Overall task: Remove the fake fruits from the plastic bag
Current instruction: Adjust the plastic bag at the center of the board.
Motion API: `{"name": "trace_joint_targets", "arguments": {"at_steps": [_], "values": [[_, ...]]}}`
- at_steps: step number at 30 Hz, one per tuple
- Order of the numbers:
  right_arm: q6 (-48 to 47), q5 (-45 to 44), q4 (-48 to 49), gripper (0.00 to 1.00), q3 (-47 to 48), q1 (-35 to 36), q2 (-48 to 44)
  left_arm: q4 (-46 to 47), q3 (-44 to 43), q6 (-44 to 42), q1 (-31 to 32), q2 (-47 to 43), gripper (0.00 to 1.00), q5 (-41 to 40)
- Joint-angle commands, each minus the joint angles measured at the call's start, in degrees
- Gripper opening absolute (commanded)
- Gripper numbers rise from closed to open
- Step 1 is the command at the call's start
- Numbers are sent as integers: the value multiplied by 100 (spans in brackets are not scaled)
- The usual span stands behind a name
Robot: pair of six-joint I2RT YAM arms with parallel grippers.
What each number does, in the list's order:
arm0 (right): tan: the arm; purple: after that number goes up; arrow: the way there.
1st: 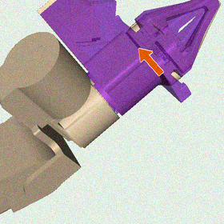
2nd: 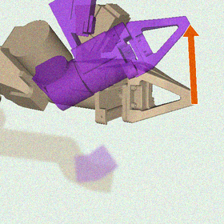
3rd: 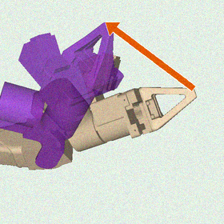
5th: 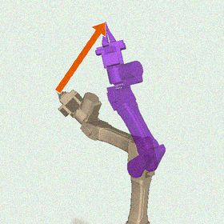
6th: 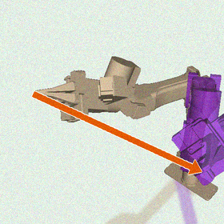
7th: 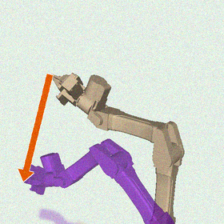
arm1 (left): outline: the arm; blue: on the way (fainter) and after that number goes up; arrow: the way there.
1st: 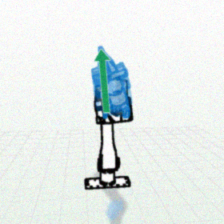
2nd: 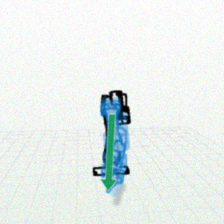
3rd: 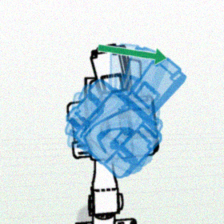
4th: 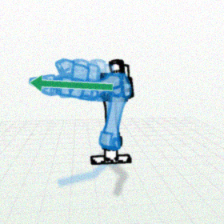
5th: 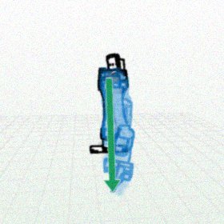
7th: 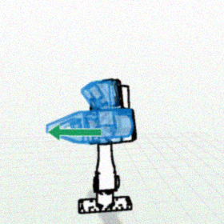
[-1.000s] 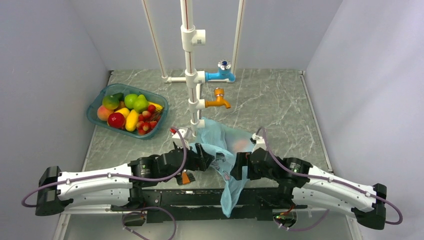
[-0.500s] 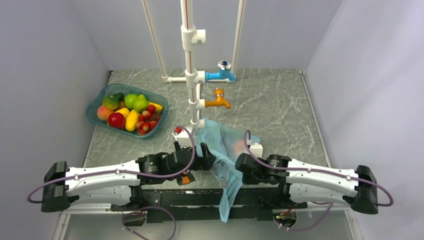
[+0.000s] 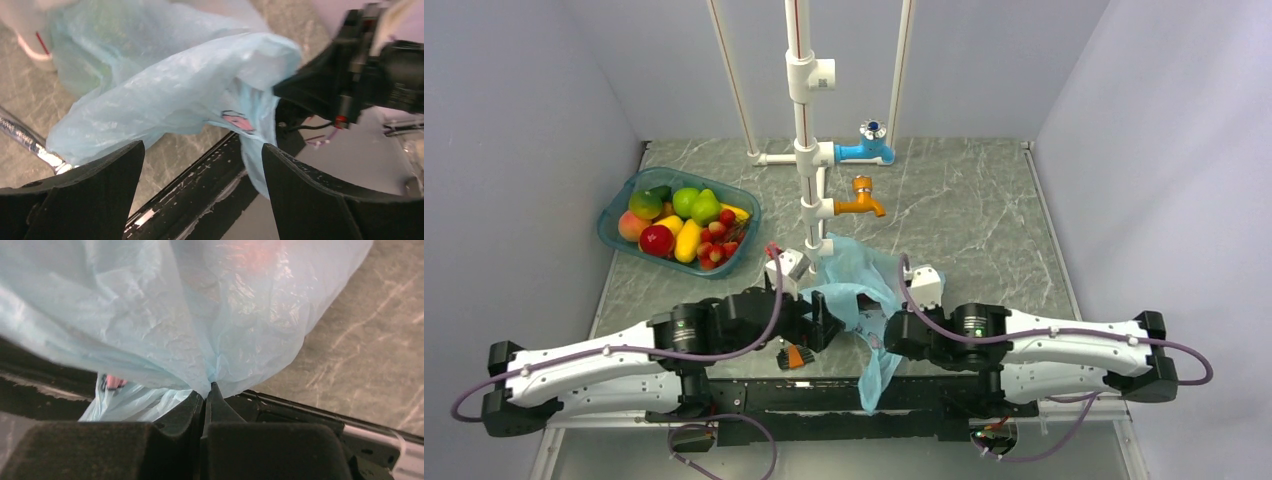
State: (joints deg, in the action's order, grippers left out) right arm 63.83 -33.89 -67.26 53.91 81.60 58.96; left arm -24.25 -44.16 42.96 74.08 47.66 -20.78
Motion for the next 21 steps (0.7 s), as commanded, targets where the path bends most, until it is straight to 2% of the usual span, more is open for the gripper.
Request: {"name": "trace_joint_targets", "arguments": {"at_steps": [1, 4, 8, 12, 14, 17, 19, 20, 21], "values": [[-967, 114, 1028, 0, -176, 31, -763, -270, -650, -709, -8, -482, 94, 493], [-1006, 198, 1491, 5, -372, 32, -1292, -221, -889, -1054, -8, -490, 95, 354], [-985, 182, 1497, 9, -362, 33, -1618, -551, -1469, -1594, -4, 192, 96, 192], [-1164, 146, 1155, 5, -201, 27, -1595, -1106, -2081, -1991, 1, 1297, 99, -427], [-1277, 166, 1036, 1, -127, 34, -1537, -1350, -2332, -1879, 1, 1749, 99, -843], [-1370, 256, 921, 0, -109, 35, -1494, -1572, -2559, -1724, 9, 2229, 99, -1270], [-1251, 304, 749, 0, -117, 35, -1483, -1785, -2631, -1425, 10, 2448, 95, -1621], [-1145, 349, 627, 0, -99, 34, -1478, -1948, -2675, -1230, 2, 2536, 87, -1788], [-992, 401, 485, 0, -57, 31, -1469, -2127, -2707, -974, 1, 2620, 74, -1908]]}}
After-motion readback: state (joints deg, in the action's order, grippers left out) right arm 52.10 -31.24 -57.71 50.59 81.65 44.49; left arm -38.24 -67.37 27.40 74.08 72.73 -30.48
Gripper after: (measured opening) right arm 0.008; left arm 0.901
